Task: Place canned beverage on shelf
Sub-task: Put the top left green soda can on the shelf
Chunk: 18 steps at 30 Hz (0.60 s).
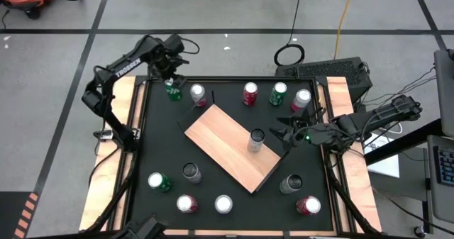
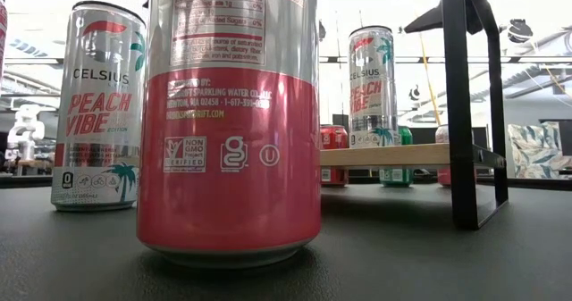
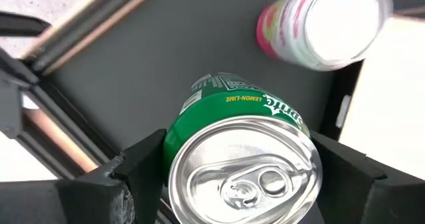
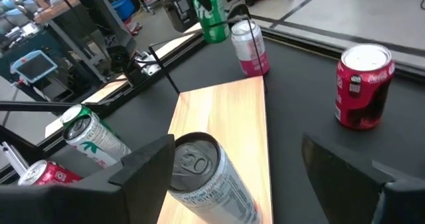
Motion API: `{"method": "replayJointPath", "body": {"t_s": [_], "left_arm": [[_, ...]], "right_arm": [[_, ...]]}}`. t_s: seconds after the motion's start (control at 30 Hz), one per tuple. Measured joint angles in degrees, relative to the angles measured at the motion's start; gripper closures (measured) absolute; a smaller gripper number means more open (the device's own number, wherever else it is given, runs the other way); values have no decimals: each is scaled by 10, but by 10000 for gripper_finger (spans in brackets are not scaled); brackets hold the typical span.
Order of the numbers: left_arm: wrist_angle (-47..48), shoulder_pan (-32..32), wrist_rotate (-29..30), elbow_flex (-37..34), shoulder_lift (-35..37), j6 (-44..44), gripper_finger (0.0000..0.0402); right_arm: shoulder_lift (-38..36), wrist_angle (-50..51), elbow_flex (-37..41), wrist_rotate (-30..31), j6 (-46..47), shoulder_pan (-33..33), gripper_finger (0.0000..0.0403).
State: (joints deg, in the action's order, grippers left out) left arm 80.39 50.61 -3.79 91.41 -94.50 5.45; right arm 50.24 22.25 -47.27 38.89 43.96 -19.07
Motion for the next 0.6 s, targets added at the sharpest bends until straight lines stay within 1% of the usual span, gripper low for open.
{"method": "replayJointPath", "body": {"t_s": [0.1, 0.23, 0.33, 0.4, 0.5, 0.6], "left_arm": [[30, 0, 0, 44, 0, 4, 114], [70, 0, -1, 102, 0, 31, 114], [95, -3, -7, 141, 0, 55, 114], [95, -8, -22, 161, 3, 84, 114], [96, -16, -62, 192, 8, 124, 114], [96, -34, -69, 223, 9, 158, 114]], "right_arm": [[-5, -11, 0, -1, -19, 0, 101], [-13, -27, 0, -1, -27, 0, 101], [-21, -50, 0, -1, -58, 0, 101], [-27, -63, 0, -3, -78, 0, 101], [-35, -94, 0, -20, -104, 0, 101], [-41, -115, 0, -49, -122, 0, 101]]}}
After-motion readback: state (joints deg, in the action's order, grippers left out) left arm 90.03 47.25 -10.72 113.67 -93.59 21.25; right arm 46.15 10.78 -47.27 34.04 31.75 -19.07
